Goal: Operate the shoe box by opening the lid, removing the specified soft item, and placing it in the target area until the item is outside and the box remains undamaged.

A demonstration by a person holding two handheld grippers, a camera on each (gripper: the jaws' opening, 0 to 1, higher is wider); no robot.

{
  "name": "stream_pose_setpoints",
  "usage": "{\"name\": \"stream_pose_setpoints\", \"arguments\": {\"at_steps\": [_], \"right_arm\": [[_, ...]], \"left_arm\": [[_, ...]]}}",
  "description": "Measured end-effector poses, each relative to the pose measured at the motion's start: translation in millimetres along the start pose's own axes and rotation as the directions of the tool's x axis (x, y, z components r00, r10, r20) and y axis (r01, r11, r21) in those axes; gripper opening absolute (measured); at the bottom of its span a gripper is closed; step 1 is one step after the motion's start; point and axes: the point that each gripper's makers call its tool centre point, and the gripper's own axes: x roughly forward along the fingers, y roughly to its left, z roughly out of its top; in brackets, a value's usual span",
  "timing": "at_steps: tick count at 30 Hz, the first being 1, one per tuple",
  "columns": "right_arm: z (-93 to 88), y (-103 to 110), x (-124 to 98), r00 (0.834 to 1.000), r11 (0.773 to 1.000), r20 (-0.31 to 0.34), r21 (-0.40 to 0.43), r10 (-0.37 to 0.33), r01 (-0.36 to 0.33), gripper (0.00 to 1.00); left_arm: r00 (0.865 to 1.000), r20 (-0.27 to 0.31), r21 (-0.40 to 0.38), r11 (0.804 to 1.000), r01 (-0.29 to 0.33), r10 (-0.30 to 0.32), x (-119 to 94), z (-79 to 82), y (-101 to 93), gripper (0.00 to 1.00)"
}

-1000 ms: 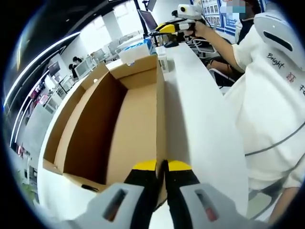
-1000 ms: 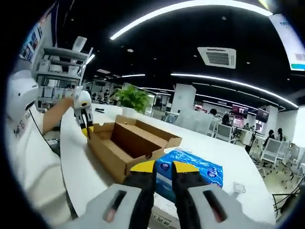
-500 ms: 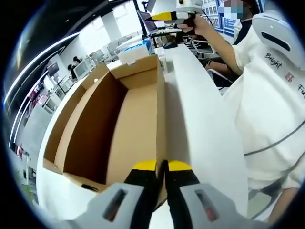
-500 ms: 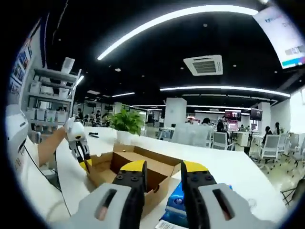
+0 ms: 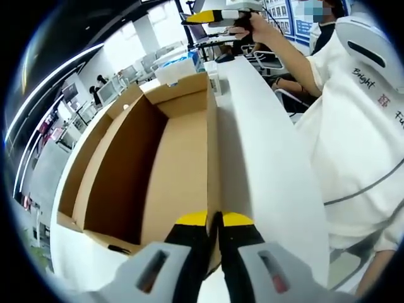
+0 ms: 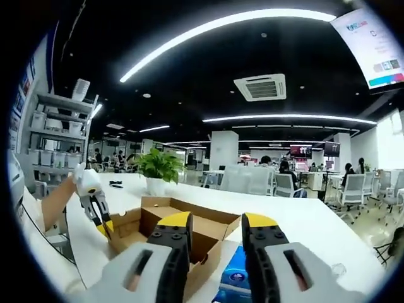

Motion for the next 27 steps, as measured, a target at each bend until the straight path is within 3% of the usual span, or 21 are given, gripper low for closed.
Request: {"name": "stream_pose_setpoints", "arguments": {"at_steps": [4,8,10,12,16,21,24,27], "right_arm": [[3.1,3,3,1.0,0.999,0.021,0.033,0.012,-0.013,0.42],[3.9,1,6,1.0,0.999,0.026,0.038,-0.005,0.004,0.43],[4.3,0,9,1.0,1.0,0.017,-0.007,-0.012,0.012,0.42],[10.0,-5,13,0.999,0.993,0.017,-0.105,-0.043,0.044,0.4],[28.8,-15,23,0.998,0.993,0.008,-0.108,-0.057,0.057,0.39],[49.5,-38,27,0.99,0.978,0.009,-0.155,-0.143,0.143,0.4],[41.6,-48,29,0.983,0.96,-0.035,-0.226,-0.179,0.167,0.35],[37.9,-45,34,0.991,0.98,-0.045,-0.159,-0.127,0.118,0.33]], "left_arm": [[1.0,0.004,0.011,1.0,0.01,-0.01,0,0.0,-1.8,0.04],[1.0,0.007,0.009,1.0,0.011,-0.011,-1,0.2,-2.1,0.05],[1.0,0.004,0.004,1.0,0.009,-0.009,0,0.3,-2.2,0.05],[1.0,0.002,0.003,1.0,0.009,-0.009,0,0.5,-2.0,0.04],[1.0,0.0,0.002,1.0,0.008,-0.008,0,0.5,-2.2,0.04],[1.0,-0.003,-0.001,1.0,0.012,-0.012,1,0.7,-2.1,0.04],[1.0,-0.004,-0.002,1.0,0.011,-0.011,1,0.6,-2.0,0.04],[1.0,-0.004,-0.005,1.0,0.011,-0.011,1,0.4,-1.8,0.04]]}}
